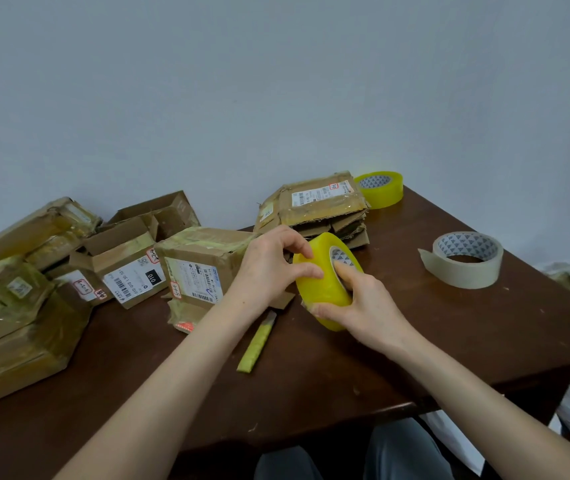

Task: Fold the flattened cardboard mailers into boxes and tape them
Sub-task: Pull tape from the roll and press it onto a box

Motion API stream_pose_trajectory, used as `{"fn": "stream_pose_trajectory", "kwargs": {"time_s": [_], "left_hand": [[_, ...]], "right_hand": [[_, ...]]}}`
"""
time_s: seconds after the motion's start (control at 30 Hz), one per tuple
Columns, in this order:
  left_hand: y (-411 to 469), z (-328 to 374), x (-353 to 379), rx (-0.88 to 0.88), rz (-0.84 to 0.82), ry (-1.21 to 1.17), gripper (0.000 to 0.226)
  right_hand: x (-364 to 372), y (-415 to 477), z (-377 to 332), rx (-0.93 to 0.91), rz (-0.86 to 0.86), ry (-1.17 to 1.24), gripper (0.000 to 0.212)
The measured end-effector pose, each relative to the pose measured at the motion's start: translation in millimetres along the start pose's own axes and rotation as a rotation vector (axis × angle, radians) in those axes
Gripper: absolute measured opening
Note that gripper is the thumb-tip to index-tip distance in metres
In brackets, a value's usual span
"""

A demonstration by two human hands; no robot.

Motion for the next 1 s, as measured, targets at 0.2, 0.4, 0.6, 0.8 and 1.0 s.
{"fn": "stream_pose_trajectory", "kwargs": {"time_s": [0.2,0.4,0.6,0.8,1.0], "left_hand": [[-12.8,-5.5,9.2,-0.004,0.103,-0.138,0.023],[-17.7,-6.9,6.6,0.116,0.238,-0.062,0.014],[-0.4,-1.5,0.7,0.017,0.086,0.136,0.01],[-6.3,7.0,5.3,0.109,0.043,0.494,0.01],[-13.7,0.6,0.9,-0.001,0.113,0.201,0.015]], "right_hand": [[-4.0,-0.3,5.2,0.038,0.028,0.036,0.041],[-1.7,0.9,4.8,0.06,0.016,0.027,0.064],[-0.2,2.2,3.4,0.065,0.0,-0.018,0.048],[0.3,3.2,1.5,0.105,-0.038,-0.085,0.058],[-5.0,12.0,-1.5,0.123,-0.039,-0.087,0.058]]}}
Point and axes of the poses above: each hand's wrist, its own y-axis towards the middle knuckle, its own x-axis out of the palm, z = x × y, the point moved 5 cm from there along y, towards the middle knuckle, and after that the axes turned 4 degrees about -x, right-handed, at the moved point
